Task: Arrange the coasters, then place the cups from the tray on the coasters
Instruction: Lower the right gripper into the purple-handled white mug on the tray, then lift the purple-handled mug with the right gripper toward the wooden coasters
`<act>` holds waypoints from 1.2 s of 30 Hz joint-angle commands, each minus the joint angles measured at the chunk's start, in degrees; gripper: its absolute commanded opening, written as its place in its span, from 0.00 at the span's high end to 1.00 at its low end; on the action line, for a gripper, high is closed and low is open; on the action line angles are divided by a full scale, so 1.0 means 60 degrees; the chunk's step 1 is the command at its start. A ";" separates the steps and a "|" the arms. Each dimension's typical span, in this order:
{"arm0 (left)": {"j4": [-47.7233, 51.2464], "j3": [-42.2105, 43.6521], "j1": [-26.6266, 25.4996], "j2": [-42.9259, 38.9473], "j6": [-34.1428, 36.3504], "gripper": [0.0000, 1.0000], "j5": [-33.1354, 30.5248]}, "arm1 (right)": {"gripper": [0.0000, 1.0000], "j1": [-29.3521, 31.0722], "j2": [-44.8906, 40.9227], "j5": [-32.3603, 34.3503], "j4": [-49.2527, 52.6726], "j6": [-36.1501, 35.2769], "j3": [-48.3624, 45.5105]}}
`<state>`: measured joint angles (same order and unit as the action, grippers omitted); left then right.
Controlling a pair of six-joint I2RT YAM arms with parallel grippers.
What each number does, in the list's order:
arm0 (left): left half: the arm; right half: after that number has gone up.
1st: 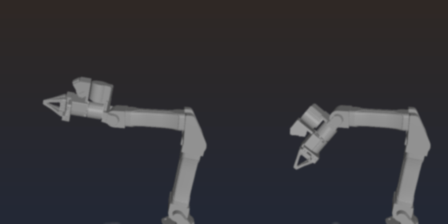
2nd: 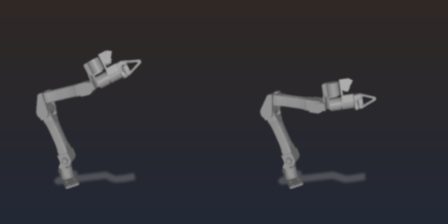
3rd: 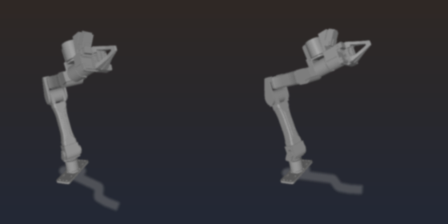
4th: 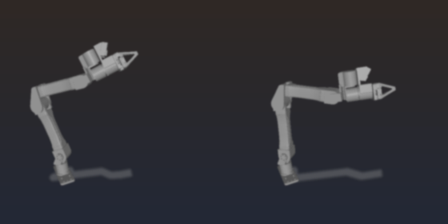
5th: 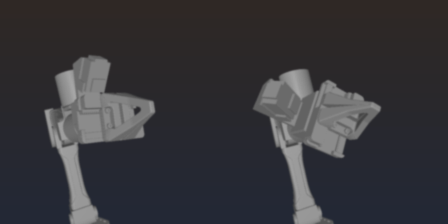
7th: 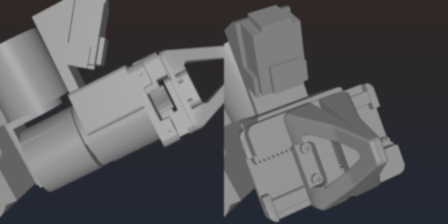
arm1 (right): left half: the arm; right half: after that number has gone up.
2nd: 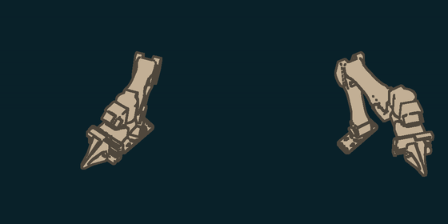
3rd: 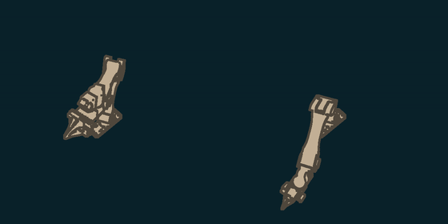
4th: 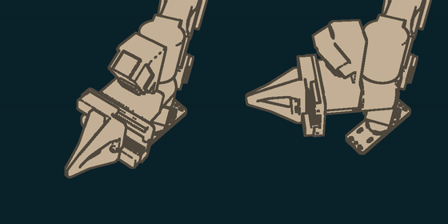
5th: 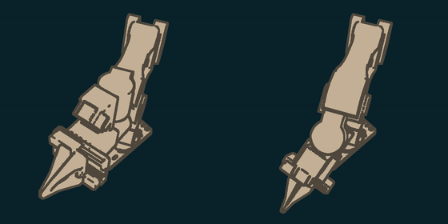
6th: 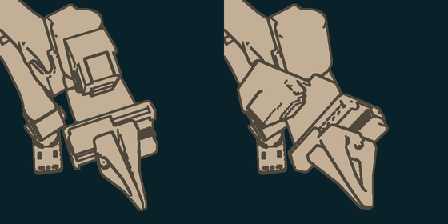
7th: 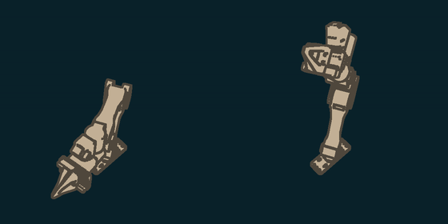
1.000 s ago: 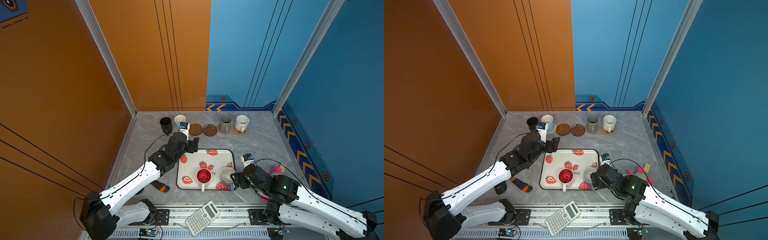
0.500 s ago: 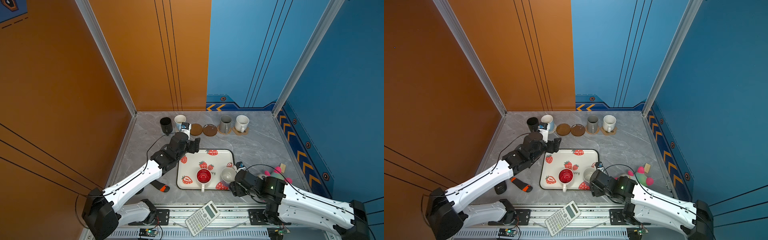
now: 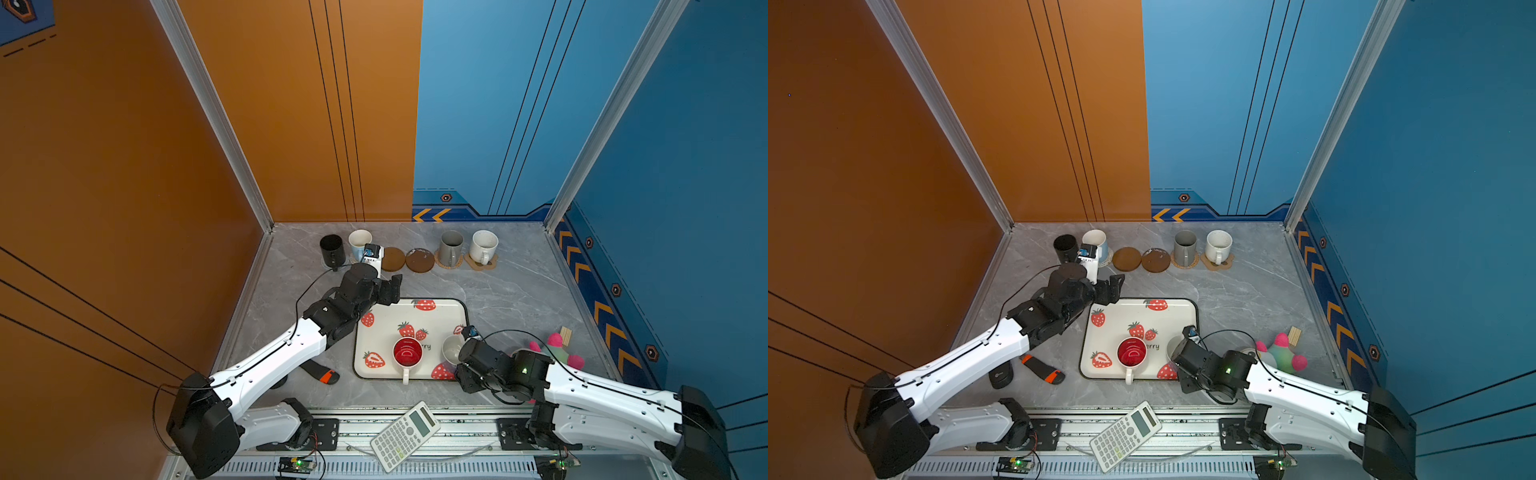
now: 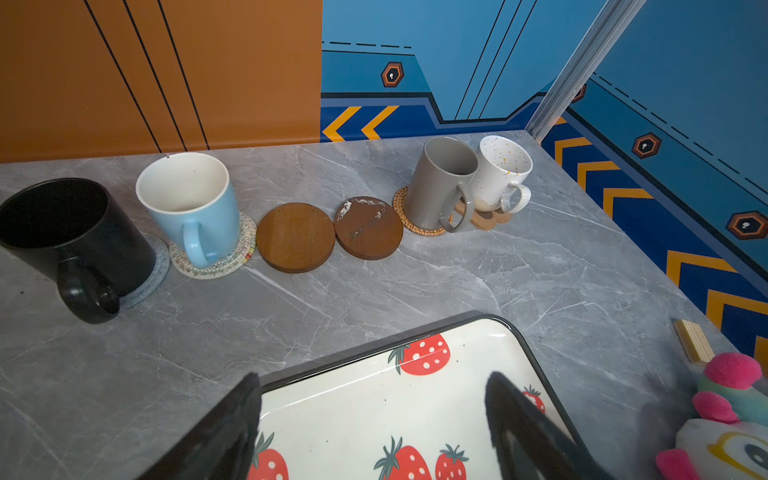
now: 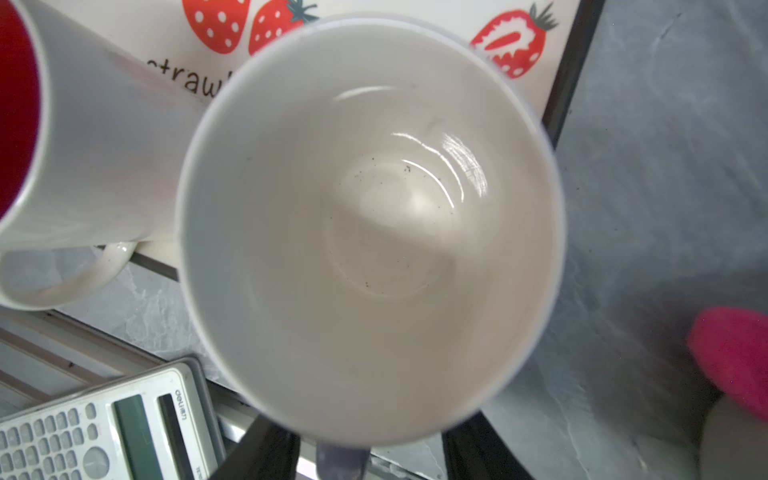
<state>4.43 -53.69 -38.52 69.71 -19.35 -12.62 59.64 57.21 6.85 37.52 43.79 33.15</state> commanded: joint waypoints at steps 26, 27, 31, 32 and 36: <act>-0.0045 -0.0025 0.0209 0.0027 -0.0143 0.15 0.0208 | 1.00 -0.0418 0.0114 0.0959 0.0404 -0.0254 0.0304; -0.0056 -0.0011 0.0224 0.0027 -0.0154 0.15 0.0189 | 1.00 -0.0419 -0.0006 0.1074 0.0490 -0.0311 0.0384; -0.0062 -0.0031 0.0250 0.0055 -0.0147 0.15 0.0199 | 1.00 -0.0531 -0.0346 0.1174 0.0598 -0.0565 0.0736; -0.0064 -0.0023 0.0242 0.0056 -0.0145 0.15 0.0199 | 1.00 -0.0564 -0.0365 0.1157 0.0619 -0.0625 0.0845; -0.0078 -0.0018 0.0262 0.0056 -0.0146 0.15 0.0229 | 1.00 -0.0696 -0.0134 0.1134 0.0790 -0.0903 0.1331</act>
<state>4.43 -53.69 -37.50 70.00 -19.57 -11.70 55.96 56.40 10.68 41.71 40.64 37.43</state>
